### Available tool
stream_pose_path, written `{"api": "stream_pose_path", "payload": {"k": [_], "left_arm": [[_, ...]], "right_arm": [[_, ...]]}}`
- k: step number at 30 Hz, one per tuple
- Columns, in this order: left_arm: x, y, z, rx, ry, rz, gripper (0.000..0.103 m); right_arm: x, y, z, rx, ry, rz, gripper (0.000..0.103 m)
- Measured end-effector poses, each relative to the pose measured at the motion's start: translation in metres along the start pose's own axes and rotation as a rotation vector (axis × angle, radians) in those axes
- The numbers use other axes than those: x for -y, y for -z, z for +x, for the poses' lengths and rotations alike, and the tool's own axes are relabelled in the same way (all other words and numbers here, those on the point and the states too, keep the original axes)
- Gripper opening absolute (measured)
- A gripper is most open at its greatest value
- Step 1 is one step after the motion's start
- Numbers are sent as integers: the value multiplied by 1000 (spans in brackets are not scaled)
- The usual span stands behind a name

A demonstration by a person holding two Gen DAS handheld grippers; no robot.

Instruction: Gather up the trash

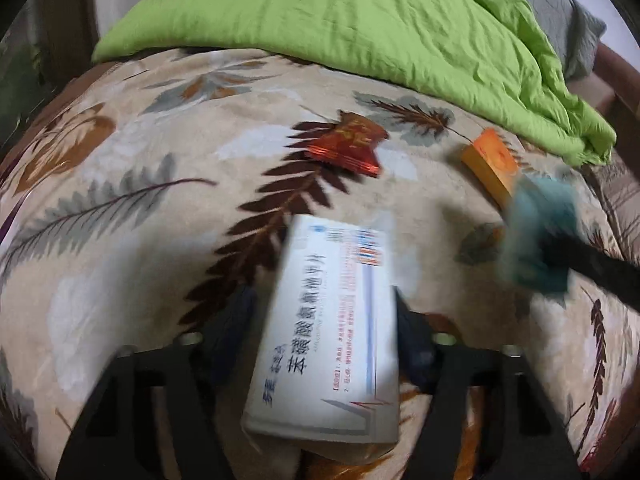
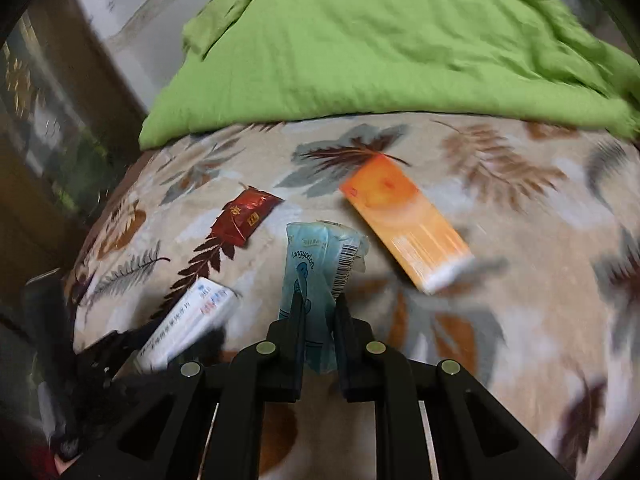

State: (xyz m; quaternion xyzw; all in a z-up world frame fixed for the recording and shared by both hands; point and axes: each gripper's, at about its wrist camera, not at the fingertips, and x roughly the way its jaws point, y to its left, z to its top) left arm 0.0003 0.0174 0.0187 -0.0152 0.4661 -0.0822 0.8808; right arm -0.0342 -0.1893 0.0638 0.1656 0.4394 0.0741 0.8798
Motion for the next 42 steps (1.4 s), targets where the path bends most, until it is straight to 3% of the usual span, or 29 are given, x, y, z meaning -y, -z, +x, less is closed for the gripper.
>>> {"api": "stream_pose_path", "payload": {"k": [5, 9, 13, 19, 23, 31, 35, 42], "left_arm": [[10, 7, -7, 18, -36, 43, 51], [13, 18, -34, 46, 27, -46, 51], [35, 37, -74, 112, 35, 17, 51], [46, 59, -136, 199, 50, 60, 51], [53, 73, -159, 269, 17, 114, 51], [64, 74, -168, 318, -1, 150, 51], [72, 73, -152, 291, -11, 128, 51], [77, 75, -125, 256, -71, 155, 51]], "right_arm": [[-14, 38, -61, 122, 48, -47, 13], [-9, 63, -94, 169, 86, -21, 14], [-5, 80, -127, 237, 127, -40, 14], [-3, 104, -130, 258, 154, -56, 14], [1, 112, -128, 256, 149, -42, 14], [-6, 112, -136, 241, 144, -36, 14], [-5, 113, -132, 239, 157, -42, 14], [11, 105, -117, 186, 108, 42, 14]]}}
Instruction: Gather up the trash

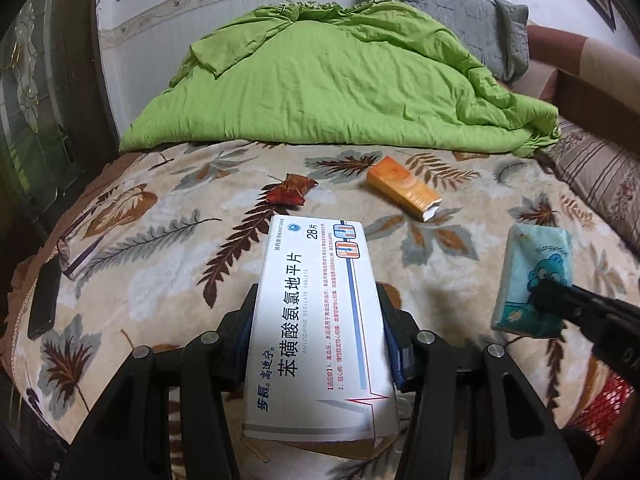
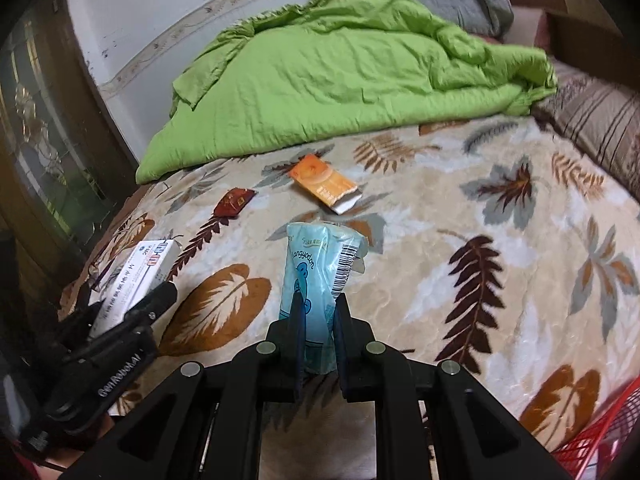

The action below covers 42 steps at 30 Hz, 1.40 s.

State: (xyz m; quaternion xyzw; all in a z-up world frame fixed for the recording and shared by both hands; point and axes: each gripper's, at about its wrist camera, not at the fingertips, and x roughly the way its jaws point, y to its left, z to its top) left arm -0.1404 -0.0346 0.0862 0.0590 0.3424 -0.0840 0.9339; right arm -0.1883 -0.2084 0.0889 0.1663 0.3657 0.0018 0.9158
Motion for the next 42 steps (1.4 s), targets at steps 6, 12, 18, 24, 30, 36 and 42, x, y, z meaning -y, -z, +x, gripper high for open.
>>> {"api": "stream_pose_path", "payload": {"k": [6, 12, 18, 24, 30, 36, 42], "left_arm": [[-3, 4, 11, 6, -26, 14, 51], [-2, 7, 26, -26, -8, 17, 51], [4, 9, 31, -33, 6, 30, 51], [9, 11, 31, -33, -1, 49, 51], [10, 11, 28, -30, -2, 55, 51], [18, 10, 17, -26, 20, 78, 51], [35, 6, 3, -34, 61, 105, 51]], "right_arm": [[10, 0, 6, -10, -10, 23, 14], [12, -1, 17, -32, -39, 48, 14], [12, 0, 19, -39, -47, 41, 14], [14, 1, 19, -36, -52, 46, 14], [14, 1, 17, -31, -55, 46, 14], [20, 2, 4, -4, -57, 73, 14], [33, 9, -17, -8, -48, 98, 14]]}}
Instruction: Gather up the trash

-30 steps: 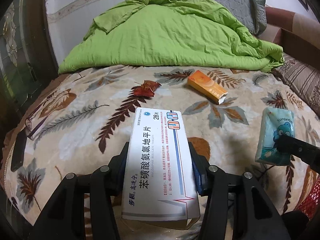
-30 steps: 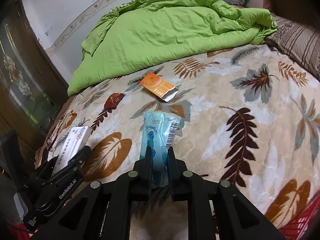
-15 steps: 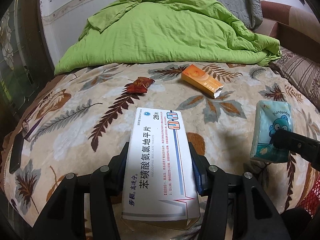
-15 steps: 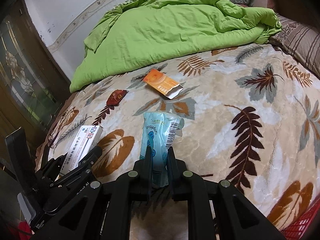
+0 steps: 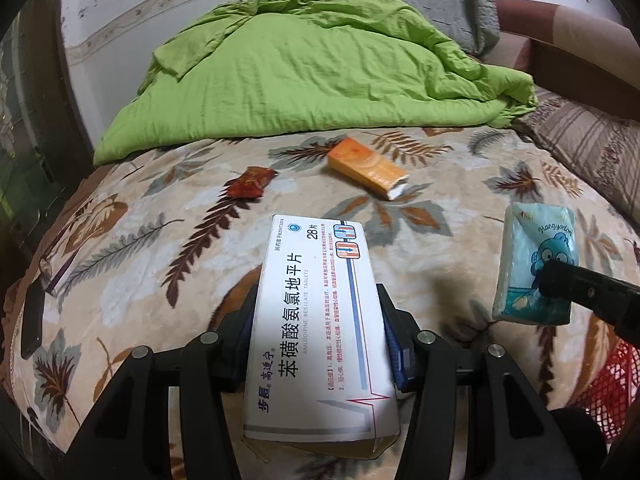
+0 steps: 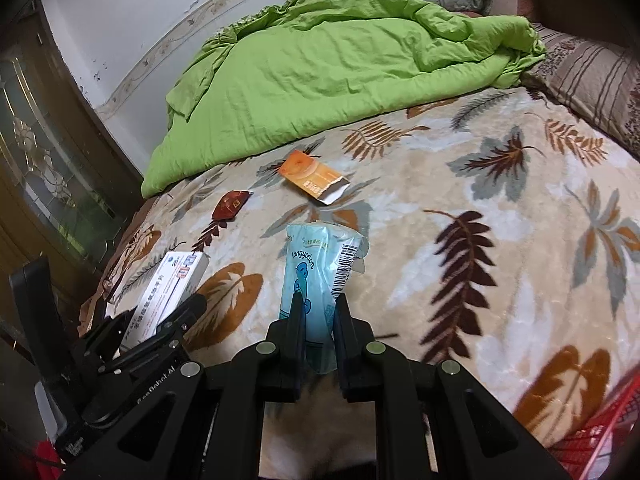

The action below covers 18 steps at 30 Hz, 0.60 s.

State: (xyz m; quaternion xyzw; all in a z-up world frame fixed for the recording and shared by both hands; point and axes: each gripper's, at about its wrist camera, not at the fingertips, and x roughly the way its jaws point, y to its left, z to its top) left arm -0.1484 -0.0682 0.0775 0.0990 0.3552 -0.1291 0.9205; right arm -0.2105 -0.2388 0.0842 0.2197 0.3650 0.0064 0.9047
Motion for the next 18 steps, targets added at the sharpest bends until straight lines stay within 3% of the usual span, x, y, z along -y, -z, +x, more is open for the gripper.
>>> {"api": "stream_pose_path", "payload": {"k": [18], "left_arm": [[55, -6, -41, 38, 63, 107, 52]], "right_arm": [[31, 13, -58, 62, -3, 71, 14]]}}
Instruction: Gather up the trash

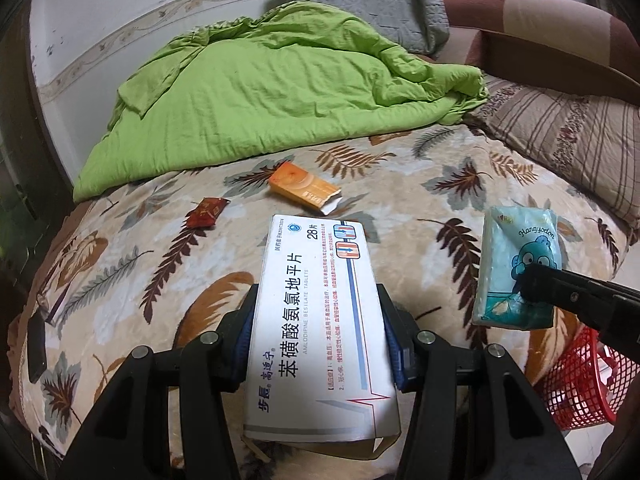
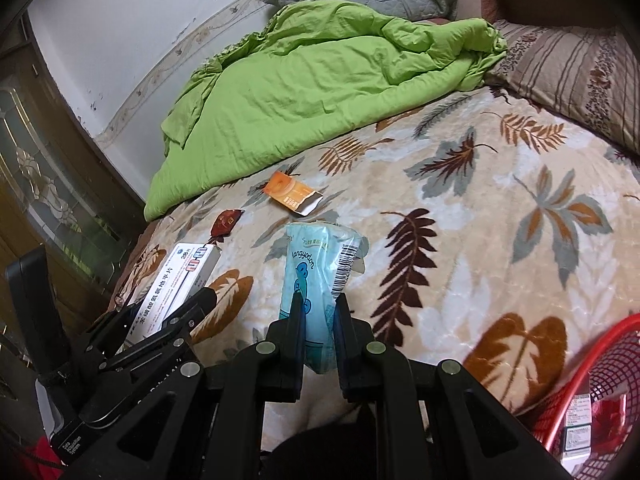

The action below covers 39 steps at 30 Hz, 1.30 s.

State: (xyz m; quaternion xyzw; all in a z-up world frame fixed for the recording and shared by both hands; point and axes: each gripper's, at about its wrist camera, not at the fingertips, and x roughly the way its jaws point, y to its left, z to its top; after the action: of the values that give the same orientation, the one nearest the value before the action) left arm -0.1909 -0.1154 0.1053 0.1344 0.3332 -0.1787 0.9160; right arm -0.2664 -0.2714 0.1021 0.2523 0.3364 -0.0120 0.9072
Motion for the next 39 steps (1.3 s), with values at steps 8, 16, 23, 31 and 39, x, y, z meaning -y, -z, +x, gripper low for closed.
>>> {"api": "stream_pose_path", "payload": {"k": [8, 16, 23, 31, 39], "left_arm": [[13, -2, -7, 4, 31, 25, 52], [37, -4, -17, 16, 80, 64, 52], [52, -2, -22, 19, 99, 95, 52], [66, -2, -27, 20, 120, 123, 52], [87, -1, -33, 26, 174, 158, 52]], "right_arm": [[10, 3, -18, 22, 17, 22, 14], [34, 9, -40, 43, 53, 72, 14], [48, 15, -52, 48, 69, 105, 14], [56, 18, -65, 61, 82, 125, 14], [70, 27, -81, 61, 114, 155, 14]]}}
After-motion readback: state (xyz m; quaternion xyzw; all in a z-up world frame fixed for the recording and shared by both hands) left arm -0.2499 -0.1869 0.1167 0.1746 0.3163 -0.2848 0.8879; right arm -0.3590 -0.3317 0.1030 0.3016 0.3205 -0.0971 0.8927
